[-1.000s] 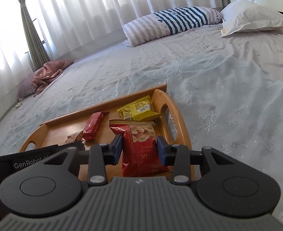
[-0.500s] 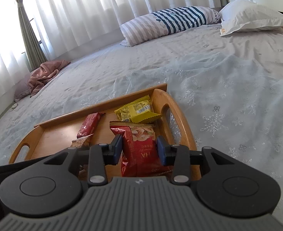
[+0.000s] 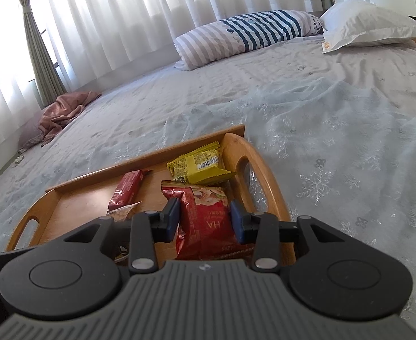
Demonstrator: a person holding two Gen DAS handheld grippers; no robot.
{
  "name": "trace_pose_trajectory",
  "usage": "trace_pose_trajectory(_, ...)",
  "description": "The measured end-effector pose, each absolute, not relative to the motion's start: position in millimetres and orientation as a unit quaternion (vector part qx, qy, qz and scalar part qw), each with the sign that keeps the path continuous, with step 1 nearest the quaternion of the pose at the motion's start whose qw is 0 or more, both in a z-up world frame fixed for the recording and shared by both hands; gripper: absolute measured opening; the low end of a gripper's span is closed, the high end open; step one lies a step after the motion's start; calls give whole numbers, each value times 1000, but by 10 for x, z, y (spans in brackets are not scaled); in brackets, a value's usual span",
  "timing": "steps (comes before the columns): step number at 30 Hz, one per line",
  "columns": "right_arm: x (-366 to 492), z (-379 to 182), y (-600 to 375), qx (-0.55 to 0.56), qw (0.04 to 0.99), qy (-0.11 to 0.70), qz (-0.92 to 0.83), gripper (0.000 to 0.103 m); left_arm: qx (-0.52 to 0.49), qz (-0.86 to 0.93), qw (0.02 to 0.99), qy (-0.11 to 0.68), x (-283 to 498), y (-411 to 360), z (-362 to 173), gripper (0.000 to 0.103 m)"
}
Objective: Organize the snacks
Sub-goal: 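Carry the almond pack and red chip bag onto the tray with both tools, then open both tools to release the almond pack and chip bag on the tray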
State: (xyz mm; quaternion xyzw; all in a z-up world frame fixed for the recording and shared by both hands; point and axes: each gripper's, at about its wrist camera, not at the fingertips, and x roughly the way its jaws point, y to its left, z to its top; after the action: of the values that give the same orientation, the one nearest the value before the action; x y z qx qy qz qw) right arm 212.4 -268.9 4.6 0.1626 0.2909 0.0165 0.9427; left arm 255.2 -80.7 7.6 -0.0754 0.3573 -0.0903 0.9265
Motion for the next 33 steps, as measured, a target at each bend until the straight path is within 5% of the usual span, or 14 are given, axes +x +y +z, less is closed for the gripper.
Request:
trace_pose_trajectory(20, 2102, 59, -2703, 161, 945, 284, 32, 53, -76, -87, 927, 357, 2571, -793, 99, 44)
trace_pose_trajectory(33, 1957, 184, -2725, 148, 953, 262, 42, 68, -70, -71, 935, 340, 2376, -660, 235, 74)
